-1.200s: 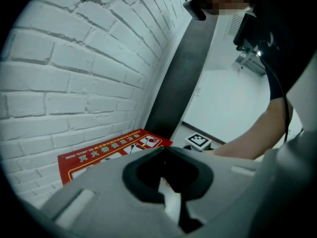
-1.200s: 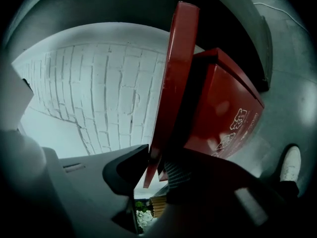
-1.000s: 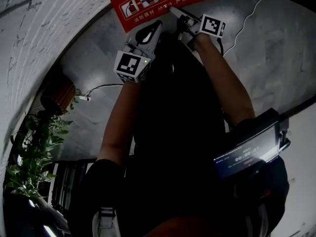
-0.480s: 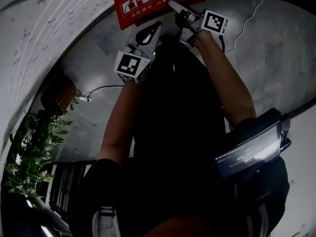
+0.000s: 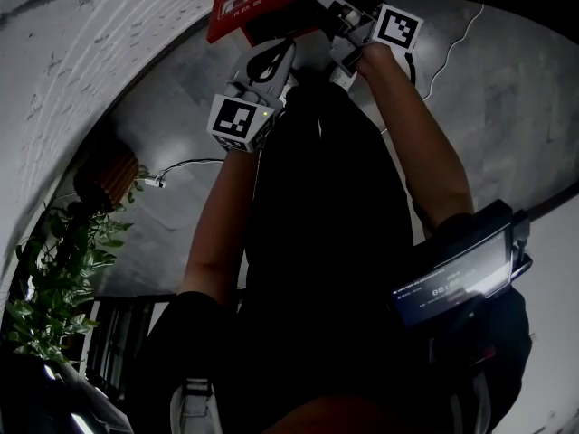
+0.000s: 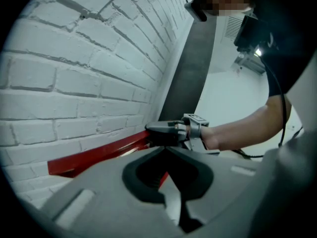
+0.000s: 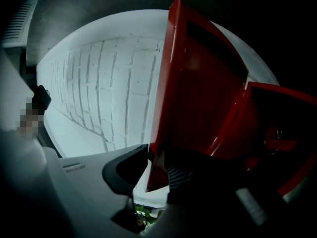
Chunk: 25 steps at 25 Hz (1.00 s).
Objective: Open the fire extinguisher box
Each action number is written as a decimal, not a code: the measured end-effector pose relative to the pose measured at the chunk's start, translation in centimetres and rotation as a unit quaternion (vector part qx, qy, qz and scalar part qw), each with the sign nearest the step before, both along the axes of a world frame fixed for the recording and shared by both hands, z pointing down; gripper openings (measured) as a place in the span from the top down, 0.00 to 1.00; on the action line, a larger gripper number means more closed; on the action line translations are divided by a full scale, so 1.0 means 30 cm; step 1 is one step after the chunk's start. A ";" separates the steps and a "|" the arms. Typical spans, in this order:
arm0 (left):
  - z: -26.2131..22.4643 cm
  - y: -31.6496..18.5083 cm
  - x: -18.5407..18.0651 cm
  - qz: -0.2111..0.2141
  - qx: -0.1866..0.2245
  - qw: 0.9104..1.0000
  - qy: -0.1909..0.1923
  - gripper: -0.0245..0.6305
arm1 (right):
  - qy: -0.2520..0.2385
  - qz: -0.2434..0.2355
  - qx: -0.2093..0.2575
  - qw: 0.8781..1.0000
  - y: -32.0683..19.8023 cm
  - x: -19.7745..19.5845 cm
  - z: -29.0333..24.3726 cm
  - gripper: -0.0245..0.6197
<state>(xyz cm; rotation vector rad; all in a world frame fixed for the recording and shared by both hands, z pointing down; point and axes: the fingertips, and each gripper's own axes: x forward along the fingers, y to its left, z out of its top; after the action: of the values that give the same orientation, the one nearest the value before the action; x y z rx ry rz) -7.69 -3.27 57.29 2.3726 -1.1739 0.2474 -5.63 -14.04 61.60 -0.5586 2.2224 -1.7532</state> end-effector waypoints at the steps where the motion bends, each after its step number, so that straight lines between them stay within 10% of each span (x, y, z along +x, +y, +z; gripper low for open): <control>1: 0.001 -0.004 -0.004 -0.001 -0.002 1.000 0.001 0.96 | -0.003 0.001 0.005 1.000 -0.012 -0.008 -0.008 0.80; 25: 0.015 -0.029 -0.084 -0.017 -0.001 1.000 0.001 0.96 | 0.027 0.018 0.058 0.998 -0.208 -0.092 -0.077 0.69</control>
<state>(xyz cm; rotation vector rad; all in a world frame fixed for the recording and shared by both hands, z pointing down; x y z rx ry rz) -10.23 -4.14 57.72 2.3493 -1.2104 0.2344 -8.40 -20.29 59.30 -0.6234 2.3186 -1.5977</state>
